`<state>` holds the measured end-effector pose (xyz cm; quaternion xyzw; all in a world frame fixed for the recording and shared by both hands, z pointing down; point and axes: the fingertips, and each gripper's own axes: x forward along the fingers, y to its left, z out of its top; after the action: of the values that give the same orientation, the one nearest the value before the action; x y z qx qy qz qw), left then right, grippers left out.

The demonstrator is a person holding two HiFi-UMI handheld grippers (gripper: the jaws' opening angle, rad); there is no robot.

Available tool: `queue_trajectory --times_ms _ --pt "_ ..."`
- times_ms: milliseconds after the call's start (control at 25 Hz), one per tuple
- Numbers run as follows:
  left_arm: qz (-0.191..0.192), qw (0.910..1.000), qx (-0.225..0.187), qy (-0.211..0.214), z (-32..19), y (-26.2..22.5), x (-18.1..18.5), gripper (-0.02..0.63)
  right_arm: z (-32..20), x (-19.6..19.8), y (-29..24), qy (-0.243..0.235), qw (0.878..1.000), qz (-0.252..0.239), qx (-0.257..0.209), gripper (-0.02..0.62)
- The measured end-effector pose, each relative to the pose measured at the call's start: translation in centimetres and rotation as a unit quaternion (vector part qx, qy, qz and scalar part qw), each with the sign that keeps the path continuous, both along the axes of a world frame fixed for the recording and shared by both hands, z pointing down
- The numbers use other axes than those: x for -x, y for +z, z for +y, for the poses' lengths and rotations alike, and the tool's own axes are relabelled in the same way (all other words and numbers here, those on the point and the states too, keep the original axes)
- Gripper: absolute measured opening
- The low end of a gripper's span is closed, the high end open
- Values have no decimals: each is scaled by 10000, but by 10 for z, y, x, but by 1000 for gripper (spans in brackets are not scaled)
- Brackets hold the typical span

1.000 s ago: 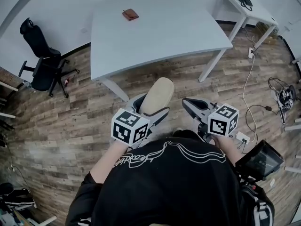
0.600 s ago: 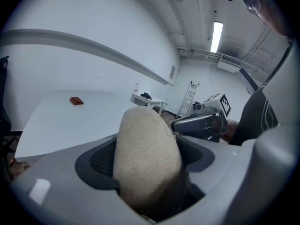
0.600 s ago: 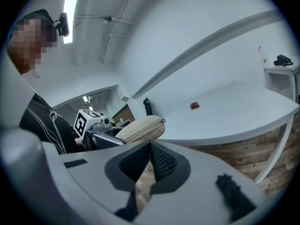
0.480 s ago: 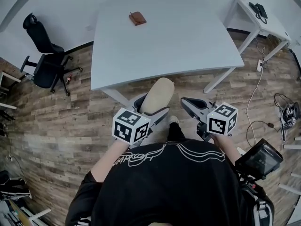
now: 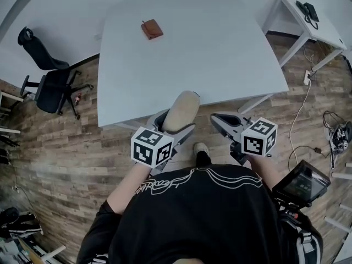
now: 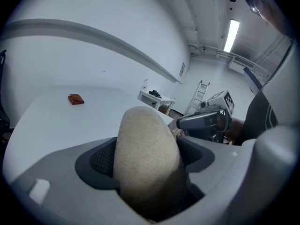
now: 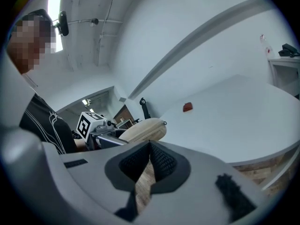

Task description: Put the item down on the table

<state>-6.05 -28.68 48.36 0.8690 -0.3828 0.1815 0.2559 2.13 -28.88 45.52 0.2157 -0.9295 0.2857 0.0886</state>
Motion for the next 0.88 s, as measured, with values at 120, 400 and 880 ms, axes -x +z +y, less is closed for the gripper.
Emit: queue_trajectory --times_ms 120,400,880 --pt "-25 9999 -74 -122 -16 4 -1 397 -4 -5 5 7 10000 26 31 9" --pt "-445 9982 -213 -352 -84 36 9 397 -32 -14 15 26 9997 124 186 9" --pt "-1347 9891 27 -592 -185 119 33 397 -74 -24 54 162 9976 358 562 9"
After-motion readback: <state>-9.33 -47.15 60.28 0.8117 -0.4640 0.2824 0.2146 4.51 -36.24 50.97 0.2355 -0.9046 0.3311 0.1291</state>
